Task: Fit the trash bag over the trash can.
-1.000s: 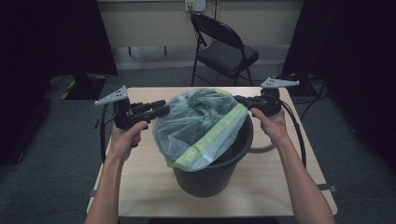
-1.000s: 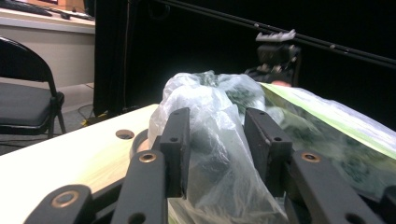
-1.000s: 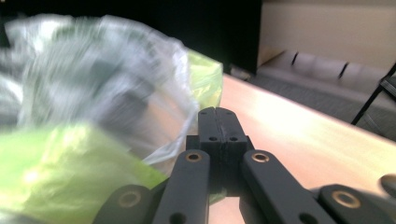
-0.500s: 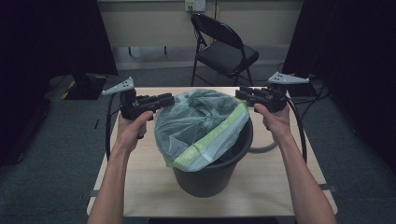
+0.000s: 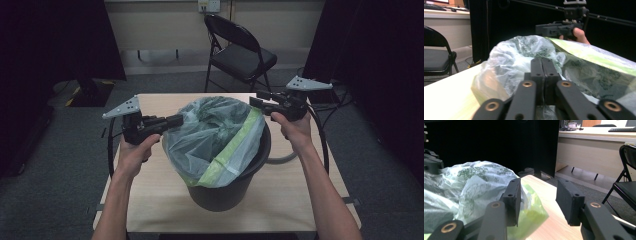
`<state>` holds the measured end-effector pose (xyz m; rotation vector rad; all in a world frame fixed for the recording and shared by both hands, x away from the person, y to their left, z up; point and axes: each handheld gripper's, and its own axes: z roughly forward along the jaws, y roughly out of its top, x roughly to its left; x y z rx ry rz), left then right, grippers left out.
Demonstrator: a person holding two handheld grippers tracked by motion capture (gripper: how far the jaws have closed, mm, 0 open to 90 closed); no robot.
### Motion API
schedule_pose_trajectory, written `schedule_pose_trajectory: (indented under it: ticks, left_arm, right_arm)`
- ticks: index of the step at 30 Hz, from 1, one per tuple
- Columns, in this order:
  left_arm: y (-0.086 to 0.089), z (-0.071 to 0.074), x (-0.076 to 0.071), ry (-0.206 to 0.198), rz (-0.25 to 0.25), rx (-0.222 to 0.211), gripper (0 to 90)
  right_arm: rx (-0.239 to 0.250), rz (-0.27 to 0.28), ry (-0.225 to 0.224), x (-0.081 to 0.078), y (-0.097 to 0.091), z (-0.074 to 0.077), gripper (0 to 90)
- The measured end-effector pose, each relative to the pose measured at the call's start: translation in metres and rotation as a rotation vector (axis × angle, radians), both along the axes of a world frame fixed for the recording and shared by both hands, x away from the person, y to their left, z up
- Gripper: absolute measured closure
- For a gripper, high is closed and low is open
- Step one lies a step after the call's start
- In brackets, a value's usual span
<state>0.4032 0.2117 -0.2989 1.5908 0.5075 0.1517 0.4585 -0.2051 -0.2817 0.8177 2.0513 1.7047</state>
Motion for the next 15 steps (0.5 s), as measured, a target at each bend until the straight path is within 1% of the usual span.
schedule_pose_trajectory:
  ticks: [1,2,4,6,8,10,12,13,14,15]
  left_arm:
    - [0.001,0.001,0.002,-0.003,-0.008,-0.016,76.9]
    - [0.002,0.003,0.005,-0.004,-0.007,-0.039,72.8]
    - [0.003,0.008,0.012,0.003,0.011,-0.046,67.6]
    - [0.002,0.012,0.022,0.011,0.023,-0.063,62.3]
    - [0.001,0.014,0.034,0.020,0.039,-0.076,59.6]
    - [-0.003,0.014,0.045,0.040,0.053,-0.061,56.6]
    - [-0.008,0.010,0.054,0.072,0.069,-0.039,50.2]
    - [-0.010,0.007,0.058,0.089,0.059,-0.030,47.9]
    - [-0.014,0.004,0.061,0.100,0.061,-0.008,47.7]
    - [-0.015,0.001,0.062,0.104,0.050,-0.004,47.2]
  right_arm:
    - [0.000,0.000,-0.002,0.001,0.001,0.002,55.1]
    - [0.002,0.003,-0.002,0.001,0.002,0.003,54.6]
    - [0.007,0.010,-0.011,0.000,0.004,0.006,54.1]
    - [0.002,0.016,-0.016,-0.001,0.006,0.009,53.4]
    - [0.004,0.021,-0.021,-0.002,0.008,0.011,52.9]
    - [0.002,0.027,-0.024,-0.003,0.010,0.012,52.4]
    - [0.000,0.034,-0.025,-0.004,0.011,0.012,52.0]
    - [-0.001,0.033,-0.023,-0.004,0.012,0.012,51.8]
    - [-0.001,0.036,-0.025,-0.005,0.012,0.012,51.5]
    - [-0.001,0.039,-0.025,-0.005,0.012,0.012,51.2]
